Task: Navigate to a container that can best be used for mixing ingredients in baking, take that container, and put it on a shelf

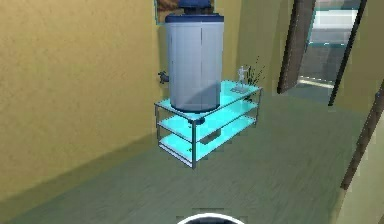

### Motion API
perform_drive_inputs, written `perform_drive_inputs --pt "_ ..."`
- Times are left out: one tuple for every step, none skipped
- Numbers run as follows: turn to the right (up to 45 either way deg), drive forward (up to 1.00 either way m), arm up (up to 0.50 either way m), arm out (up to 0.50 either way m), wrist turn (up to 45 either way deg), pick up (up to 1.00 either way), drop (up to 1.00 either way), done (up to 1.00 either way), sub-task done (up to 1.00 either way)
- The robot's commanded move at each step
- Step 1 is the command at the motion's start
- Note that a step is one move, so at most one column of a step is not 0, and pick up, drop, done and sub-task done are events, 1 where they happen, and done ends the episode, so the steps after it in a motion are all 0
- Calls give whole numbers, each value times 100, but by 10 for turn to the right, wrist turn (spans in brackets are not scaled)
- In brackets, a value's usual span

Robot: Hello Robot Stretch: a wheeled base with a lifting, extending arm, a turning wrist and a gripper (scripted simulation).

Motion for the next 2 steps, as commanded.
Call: perform_drive_inputs --pt "30 0 0 0 0 0 0 0 0" --pt "0 50 0 0 0 0 0 0 0"
